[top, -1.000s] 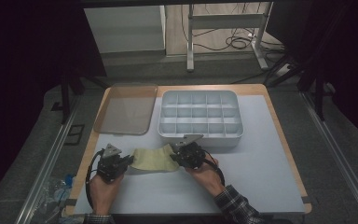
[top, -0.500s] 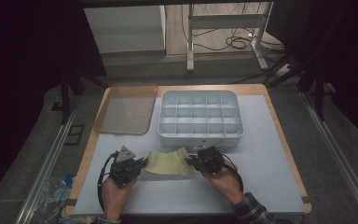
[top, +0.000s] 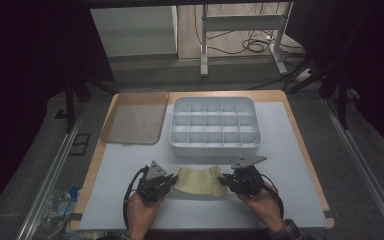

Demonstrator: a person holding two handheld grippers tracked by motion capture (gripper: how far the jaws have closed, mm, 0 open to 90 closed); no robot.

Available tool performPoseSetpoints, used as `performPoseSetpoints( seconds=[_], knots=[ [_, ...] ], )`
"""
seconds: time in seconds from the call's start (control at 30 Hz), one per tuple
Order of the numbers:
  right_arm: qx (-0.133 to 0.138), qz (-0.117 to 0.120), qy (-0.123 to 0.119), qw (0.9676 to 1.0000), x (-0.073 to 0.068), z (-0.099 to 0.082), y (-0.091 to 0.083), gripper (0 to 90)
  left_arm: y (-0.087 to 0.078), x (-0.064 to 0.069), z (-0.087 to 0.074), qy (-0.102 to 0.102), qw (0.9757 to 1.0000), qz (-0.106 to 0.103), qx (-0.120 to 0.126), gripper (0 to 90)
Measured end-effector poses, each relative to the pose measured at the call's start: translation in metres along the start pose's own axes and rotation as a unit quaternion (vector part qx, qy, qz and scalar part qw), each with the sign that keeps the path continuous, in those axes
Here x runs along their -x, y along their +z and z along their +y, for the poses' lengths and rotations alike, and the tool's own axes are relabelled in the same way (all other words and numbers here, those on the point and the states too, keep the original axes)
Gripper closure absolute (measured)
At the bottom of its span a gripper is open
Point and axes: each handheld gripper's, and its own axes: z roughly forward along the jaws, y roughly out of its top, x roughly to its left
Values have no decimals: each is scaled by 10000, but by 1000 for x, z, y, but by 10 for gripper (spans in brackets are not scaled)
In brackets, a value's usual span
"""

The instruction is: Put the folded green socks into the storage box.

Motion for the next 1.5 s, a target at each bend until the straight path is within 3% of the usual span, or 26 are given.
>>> performPoseSetpoints(
  seconds=[0.3,0.6,0.8,1.07,1.23,1.5],
  knots=[
    [-177,-77,227,9996,5,-21,-13,797,16,17,-1,136,9998,34,-130,855],
    [-276,-174,326,9989,10,-36,-5,783,28,20,-5,310,9989,142,-312,842],
    [-307,-309,293,9986,11,-45,-2,745,31,19,-8,298,9988,190,-340,772],
    [-270,-436,268,9983,14,-49,-5,648,29,15,-9,222,9991,249,-276,654],
    [-225,-519,212,9982,16,-47,-12,613,24,15,-9,206,9992,244,-243,663],
    [-84,-531,145,9984,19,-37,-21,631,28,13,-12,129,9994,108,-307,734]
  ],
)
